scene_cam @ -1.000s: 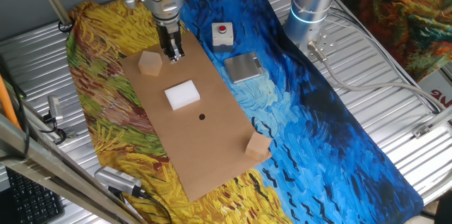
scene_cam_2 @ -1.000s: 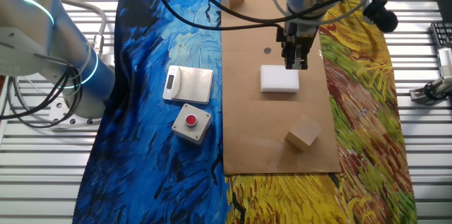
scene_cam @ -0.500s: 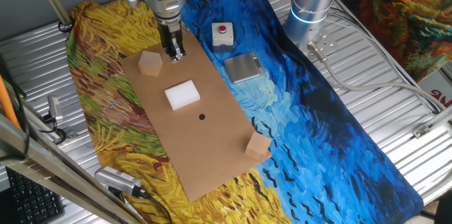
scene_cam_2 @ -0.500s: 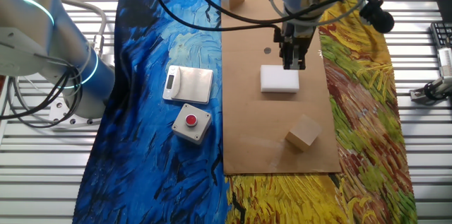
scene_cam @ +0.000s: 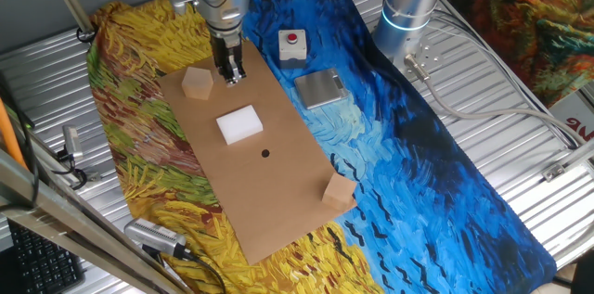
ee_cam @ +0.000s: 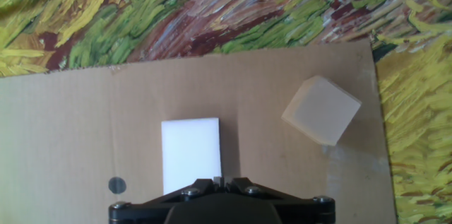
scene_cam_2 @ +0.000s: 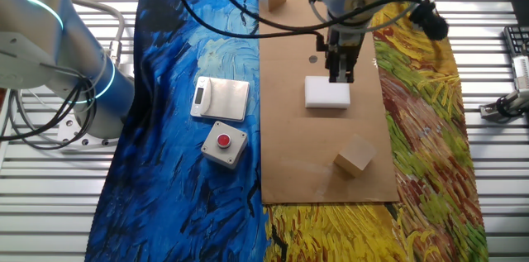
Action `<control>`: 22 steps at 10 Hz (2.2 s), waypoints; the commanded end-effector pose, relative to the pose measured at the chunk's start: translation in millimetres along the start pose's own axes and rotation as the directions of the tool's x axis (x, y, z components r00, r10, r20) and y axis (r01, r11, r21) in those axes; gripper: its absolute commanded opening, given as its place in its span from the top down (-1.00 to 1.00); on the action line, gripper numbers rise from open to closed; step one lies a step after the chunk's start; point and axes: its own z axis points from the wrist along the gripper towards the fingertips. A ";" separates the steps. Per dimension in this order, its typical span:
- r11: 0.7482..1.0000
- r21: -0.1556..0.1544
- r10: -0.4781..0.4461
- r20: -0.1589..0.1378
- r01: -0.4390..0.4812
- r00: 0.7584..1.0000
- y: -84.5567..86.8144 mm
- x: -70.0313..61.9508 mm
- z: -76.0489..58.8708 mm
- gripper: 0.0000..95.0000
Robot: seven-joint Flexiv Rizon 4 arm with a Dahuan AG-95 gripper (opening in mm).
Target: Clean the tabletop with a sponge
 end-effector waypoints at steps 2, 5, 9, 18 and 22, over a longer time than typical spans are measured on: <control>1.000 -0.001 -0.003 0.012 0.003 1.000 -0.5 -5.8 16.2 1.00; 1.000 0.002 0.015 0.009 -0.015 1.000 2.9 -9.8 34.0 1.00; 1.000 0.002 0.025 0.005 -0.025 1.000 17.6 -11.3 54.0 1.00; 1.000 -0.011 0.021 0.000 -0.021 1.000 23.8 -6.2 75.4 1.00; 1.000 -0.009 0.017 0.001 -0.017 1.000 26.1 -6.1 82.5 1.00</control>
